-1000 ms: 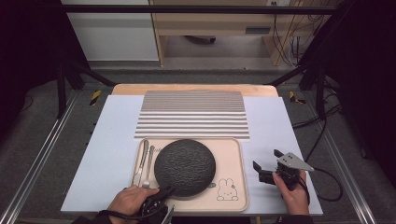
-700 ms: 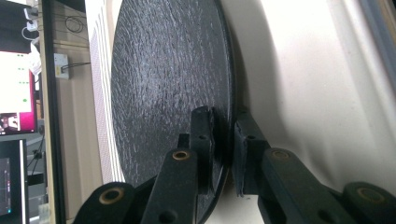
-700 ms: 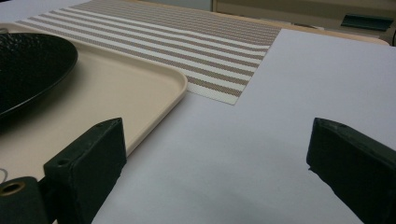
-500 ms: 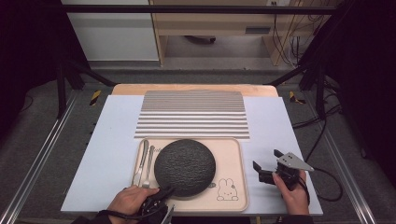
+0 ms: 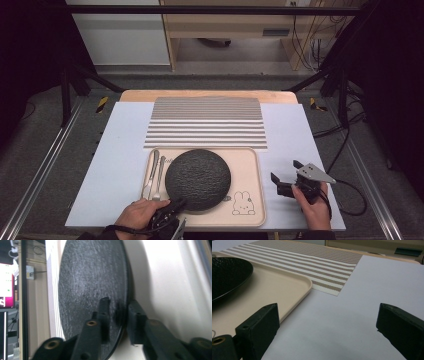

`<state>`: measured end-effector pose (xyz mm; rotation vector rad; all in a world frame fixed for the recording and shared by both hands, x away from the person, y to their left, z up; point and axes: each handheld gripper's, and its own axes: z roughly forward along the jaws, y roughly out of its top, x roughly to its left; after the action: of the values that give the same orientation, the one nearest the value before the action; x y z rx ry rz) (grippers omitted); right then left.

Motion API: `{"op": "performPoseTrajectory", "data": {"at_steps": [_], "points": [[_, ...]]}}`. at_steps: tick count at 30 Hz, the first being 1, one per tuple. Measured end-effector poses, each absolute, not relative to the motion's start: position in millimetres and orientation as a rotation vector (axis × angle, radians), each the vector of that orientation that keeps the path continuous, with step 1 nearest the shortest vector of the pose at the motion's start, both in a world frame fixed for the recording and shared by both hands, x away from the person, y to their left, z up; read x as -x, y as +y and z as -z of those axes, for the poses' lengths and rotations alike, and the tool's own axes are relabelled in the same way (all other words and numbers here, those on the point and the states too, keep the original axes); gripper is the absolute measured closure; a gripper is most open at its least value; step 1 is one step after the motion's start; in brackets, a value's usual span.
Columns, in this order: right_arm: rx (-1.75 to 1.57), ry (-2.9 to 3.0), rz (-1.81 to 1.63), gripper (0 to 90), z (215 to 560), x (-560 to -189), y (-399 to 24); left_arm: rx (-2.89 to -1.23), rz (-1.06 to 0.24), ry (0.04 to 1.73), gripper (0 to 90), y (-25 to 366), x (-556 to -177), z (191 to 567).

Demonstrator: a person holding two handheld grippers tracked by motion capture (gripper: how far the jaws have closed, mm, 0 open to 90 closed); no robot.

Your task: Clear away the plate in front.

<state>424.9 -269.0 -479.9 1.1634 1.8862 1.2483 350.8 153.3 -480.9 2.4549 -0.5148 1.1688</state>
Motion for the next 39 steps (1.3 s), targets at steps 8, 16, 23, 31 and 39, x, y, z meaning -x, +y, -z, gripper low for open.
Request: {"op": "performPoseTrajectory", "data": {"at_steps": [8, 16, 23, 31, 39], "points": [[-1.163, 1.885, -1.248, 5.0, 480, -425, -269, -2.412, -1.146, -0.372, 44.9, 157, -351, 473], [-1.163, 1.884, -1.248, 5.0, 480, -425, -269, -2.378, -1.079, -0.261, 24.7, 160, -347, 464], [-1.161, 1.887, -1.247, 5.0, 480, -425, -269, -2.347, -1.028, -0.191, 15.6, 158, -344, 454], [-1.163, 1.886, -1.247, 5.0, 480, -425, -269, -2.297, -1.005, -0.145, 13.6, 152, -350, 445], [-1.163, 1.888, -1.248, 5.0, 480, -425, -268, -2.194, -0.913, -0.039, 11.8, 143, -360, 431]]}}
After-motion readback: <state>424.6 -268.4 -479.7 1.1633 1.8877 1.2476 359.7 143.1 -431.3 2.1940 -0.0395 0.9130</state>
